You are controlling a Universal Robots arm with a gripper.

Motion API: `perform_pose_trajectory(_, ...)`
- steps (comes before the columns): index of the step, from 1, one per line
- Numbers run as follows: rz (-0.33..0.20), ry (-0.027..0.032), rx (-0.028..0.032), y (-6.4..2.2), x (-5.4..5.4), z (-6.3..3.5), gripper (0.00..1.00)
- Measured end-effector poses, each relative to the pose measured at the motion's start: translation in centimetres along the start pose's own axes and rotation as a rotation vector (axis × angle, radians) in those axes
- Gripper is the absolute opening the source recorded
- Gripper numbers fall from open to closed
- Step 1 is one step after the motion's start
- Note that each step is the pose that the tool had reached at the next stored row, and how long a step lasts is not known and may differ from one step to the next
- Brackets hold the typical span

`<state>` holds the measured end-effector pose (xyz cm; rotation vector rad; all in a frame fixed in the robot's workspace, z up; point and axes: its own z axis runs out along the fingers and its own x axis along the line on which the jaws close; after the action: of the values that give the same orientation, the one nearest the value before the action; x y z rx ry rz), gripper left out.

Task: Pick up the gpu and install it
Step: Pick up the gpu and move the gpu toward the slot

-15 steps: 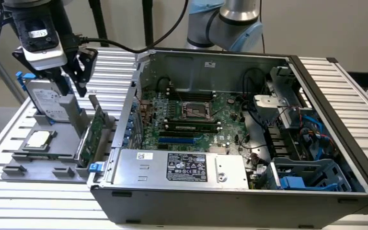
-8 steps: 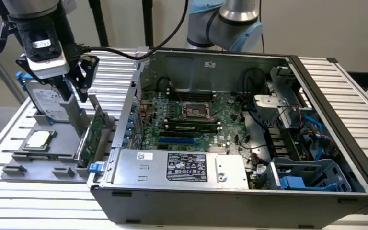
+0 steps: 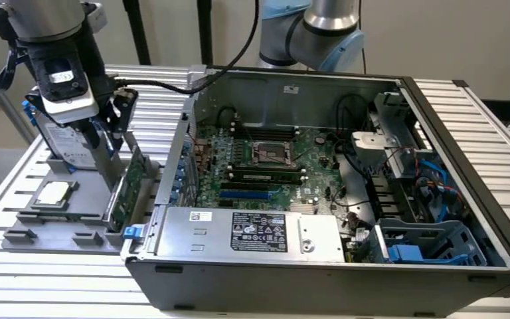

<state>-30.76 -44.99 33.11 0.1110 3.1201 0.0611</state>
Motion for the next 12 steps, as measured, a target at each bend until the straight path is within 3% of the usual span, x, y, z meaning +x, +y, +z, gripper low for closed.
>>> perform_pose_trajectory(6, 0.000, -0.0008, 0.0005, -0.74, 0.1, 1.13, 1.00)
perform_pose_trajectory(12, 0.000, -0.0052, 0.0003, -1.33, 0.1, 2.26, 1.00)
